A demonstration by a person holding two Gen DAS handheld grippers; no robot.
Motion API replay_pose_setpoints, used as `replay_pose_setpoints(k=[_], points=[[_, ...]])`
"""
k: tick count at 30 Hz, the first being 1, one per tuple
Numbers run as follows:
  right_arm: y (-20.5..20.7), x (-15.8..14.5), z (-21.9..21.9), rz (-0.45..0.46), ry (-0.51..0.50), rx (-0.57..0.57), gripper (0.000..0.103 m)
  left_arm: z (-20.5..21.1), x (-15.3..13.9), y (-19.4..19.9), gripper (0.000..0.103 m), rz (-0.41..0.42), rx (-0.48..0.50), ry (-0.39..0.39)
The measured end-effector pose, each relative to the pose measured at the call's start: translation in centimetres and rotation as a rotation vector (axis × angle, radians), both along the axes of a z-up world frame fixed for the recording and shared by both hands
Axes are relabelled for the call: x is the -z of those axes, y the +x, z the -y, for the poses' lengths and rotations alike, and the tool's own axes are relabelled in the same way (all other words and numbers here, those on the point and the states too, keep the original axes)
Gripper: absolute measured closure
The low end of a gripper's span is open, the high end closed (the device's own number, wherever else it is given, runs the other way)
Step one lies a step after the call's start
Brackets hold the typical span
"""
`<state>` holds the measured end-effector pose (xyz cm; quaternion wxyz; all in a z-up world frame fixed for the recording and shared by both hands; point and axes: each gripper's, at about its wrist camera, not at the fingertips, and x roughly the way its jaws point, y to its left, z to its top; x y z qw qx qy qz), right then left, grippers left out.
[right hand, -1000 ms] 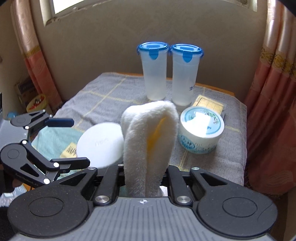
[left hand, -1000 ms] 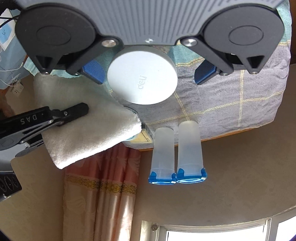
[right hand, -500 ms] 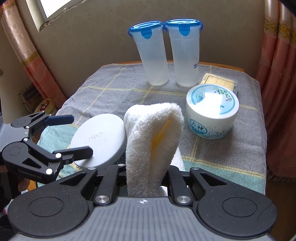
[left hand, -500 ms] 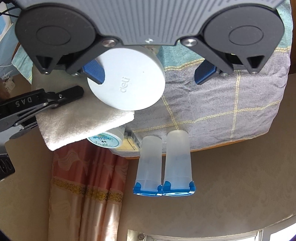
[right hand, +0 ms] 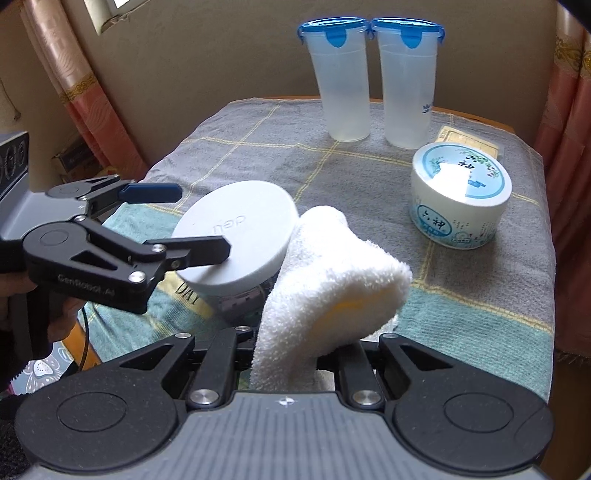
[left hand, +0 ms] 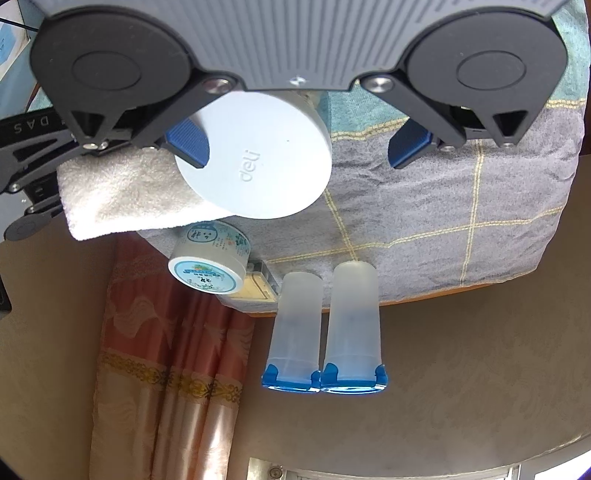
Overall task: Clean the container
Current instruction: 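Tilt the jar lid toward the left tool while the right tool moves the cloth to the jar body, then wipe the jar body with the cloth in the right tool while the left tool holds the tilted jar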
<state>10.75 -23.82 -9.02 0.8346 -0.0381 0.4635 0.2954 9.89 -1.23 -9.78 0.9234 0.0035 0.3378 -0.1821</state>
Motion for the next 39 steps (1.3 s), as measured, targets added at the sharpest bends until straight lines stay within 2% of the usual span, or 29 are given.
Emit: replay_pose_setpoints(k=[18,26,39], points=[[-4.3,-0.6,-1.1,-0.023,0.081,-0.040,0.086,0.1,0.0,0.0,0.000,-0.005,-0.015,0.002],[-3.0,-0.5,-0.8,-0.026,0.095,-0.009,0.086,-0.1,0.1,0.1,0.000,-0.001,-0.007,-0.004],[2.3,-1.2,0.8,0.044,0.060,0.063,0.086,-0.2,0.2,0.2,0.000,-0.010,-0.008,-0.014]])
